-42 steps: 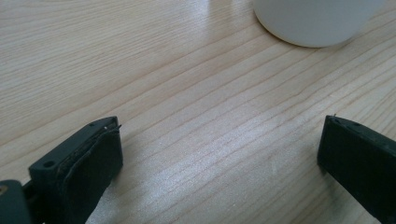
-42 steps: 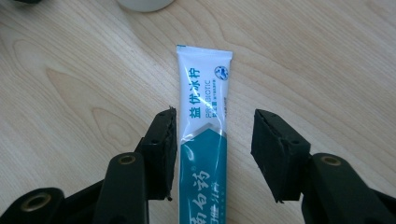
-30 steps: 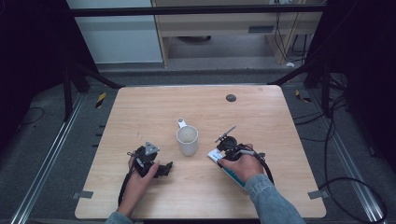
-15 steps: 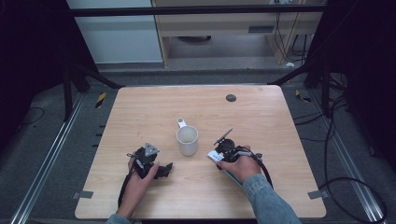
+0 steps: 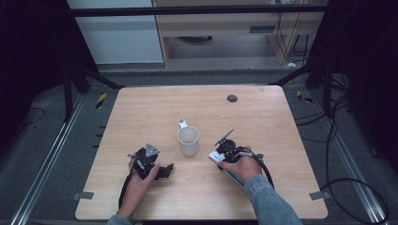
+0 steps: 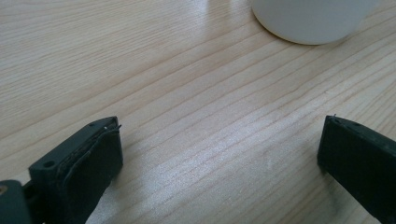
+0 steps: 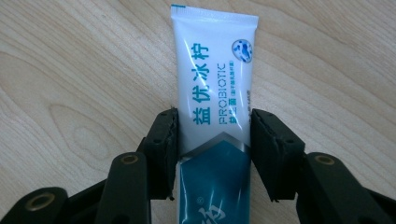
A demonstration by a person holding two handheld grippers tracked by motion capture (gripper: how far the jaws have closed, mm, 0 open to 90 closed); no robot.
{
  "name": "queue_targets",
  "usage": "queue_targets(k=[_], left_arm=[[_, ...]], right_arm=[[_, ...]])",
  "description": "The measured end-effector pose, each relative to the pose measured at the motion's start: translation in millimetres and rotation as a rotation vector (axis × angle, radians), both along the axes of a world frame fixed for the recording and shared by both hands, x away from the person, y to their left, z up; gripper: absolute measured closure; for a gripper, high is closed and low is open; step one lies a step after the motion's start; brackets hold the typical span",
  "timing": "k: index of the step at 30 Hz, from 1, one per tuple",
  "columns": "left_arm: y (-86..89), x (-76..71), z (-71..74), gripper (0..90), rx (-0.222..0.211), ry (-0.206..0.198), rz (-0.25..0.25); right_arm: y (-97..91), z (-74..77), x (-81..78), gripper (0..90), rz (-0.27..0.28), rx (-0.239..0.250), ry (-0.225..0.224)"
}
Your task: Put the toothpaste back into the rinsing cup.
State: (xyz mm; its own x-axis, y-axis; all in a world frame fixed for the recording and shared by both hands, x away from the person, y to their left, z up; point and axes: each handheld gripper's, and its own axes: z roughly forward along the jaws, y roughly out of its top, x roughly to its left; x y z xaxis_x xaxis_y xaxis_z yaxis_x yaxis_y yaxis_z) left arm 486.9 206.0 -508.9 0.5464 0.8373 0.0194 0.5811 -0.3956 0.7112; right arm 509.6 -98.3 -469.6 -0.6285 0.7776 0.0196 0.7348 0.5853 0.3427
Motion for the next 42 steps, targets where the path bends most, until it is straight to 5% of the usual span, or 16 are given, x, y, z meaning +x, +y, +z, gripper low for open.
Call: queue_targets(k=[42], left_arm=[[-0.3, 0.7, -0.2, 0.0, -0.003, -0.002, -0.001]], right_arm=[[-0.5, 1.3, -5.1, 63.9, 0.020, -0.033, 0.007]])
